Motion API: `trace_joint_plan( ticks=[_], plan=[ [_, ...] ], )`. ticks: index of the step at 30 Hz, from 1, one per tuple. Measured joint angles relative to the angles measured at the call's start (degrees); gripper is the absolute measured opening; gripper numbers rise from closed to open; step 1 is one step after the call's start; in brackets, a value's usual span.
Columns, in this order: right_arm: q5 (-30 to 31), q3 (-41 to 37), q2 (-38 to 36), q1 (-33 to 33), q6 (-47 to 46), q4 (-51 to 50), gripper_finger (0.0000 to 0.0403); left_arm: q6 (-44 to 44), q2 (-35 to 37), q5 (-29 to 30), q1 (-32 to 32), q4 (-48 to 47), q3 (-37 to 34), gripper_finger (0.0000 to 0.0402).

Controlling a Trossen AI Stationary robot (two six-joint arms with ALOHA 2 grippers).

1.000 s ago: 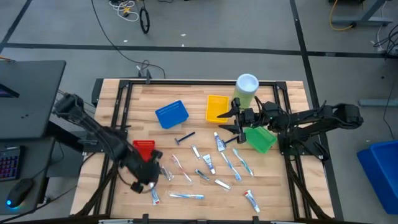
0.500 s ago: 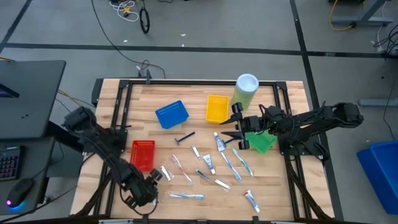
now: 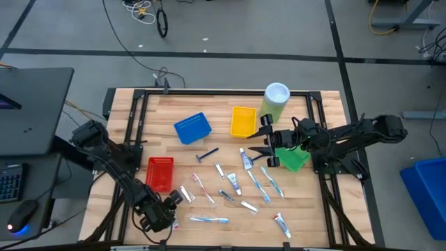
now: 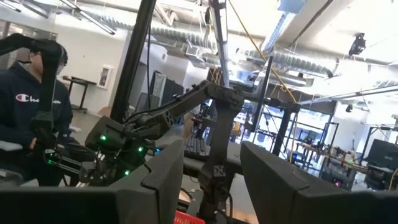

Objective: Pick & Place Travel size toiletries
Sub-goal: Put the white toothpaste into the red basket

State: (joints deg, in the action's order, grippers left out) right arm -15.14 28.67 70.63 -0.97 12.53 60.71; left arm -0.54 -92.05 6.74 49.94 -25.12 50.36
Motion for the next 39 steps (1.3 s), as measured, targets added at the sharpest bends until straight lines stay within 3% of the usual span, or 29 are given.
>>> trace_joint_plan(
  ticks=[11, 22, 29, 35, 39],
  plan=[
    [0.0, 0.0, 0.0, 0.0, 0.4, -0.2, 0.0168, 0.0, -4.8, -0.7, -0.4, 3.6, -0.2, 0.0175],
    [0.0, 0.0, 0.0, 0.0, 0.4, -0.1, 0.0151, -3.6, -4.6, -0.1, -0.5, 3.7, -0.1, 0.0079],
    [0.0, 0.0, 0.0, 0.0, 0.4, -0.2, 0.0152, -6.4, -3.9, -0.1, -0.5, 3.0, 1.0, 0.0058],
    [0.0, 0.0, 0.0, 0.0, 0.4, -0.2, 0.0163, -12.9, 0.9, 5.0, -0.7, -8.1, 6.4, 0.0057],
    [0.0, 0.0, 0.0, 0.0, 0.4, -0.2, 0.0168, -24.3, 6.0, 11.3, -1.6, -18.0, 10.2, 0.0057]
  ],
)
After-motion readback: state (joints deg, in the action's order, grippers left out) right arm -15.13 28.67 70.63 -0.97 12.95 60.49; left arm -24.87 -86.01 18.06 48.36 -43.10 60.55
